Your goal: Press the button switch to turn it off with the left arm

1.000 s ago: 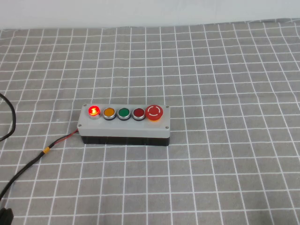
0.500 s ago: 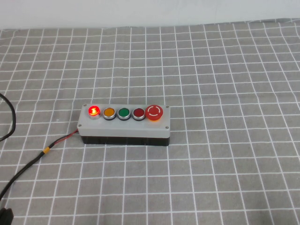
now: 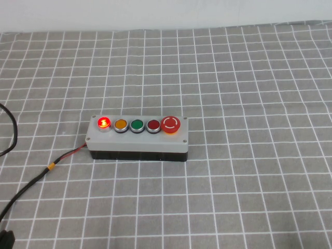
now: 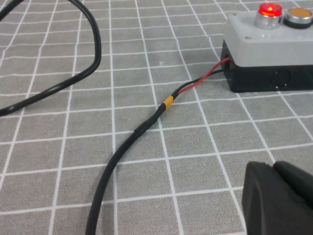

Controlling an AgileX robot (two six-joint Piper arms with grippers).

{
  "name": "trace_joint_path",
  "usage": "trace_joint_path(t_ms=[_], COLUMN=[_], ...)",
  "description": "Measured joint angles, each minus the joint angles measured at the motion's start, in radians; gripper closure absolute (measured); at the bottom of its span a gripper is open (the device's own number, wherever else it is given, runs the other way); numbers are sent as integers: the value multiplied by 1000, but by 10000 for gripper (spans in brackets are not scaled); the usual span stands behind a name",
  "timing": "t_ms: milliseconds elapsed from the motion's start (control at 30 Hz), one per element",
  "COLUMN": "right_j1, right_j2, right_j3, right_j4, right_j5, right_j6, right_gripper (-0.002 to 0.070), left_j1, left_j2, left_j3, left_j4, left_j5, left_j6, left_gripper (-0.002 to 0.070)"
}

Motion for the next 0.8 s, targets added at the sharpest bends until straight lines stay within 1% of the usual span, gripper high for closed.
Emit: trace_joint_path(t_ms=[200, 267, 400, 567, 700, 800], right_j1=[0, 0, 0, 0, 0, 0], right_j2=[0, 0, 0, 0, 0, 0], right_j3=[0, 0, 0, 0, 0, 0], right_j4=[0, 0, 0, 0, 0, 0], right_j5=[0, 0, 0, 0, 0, 0], right_j6=[0, 0, 0, 0, 0, 0], right_gripper=[694, 694, 694, 694, 694, 694], left_j1=[0, 0, 0, 0, 0, 0], left_j2=[0, 0, 0, 0, 0, 0], left_j3=[0, 0, 0, 0, 0, 0], left_j4=[0, -26, -160, -350, -398, -425], left_j5=[0, -7, -70, -204, -306, -324], left_j6=[-2, -10, -49, -86, -86, -101], left_gripper=[678, 678, 678, 678, 678, 678])
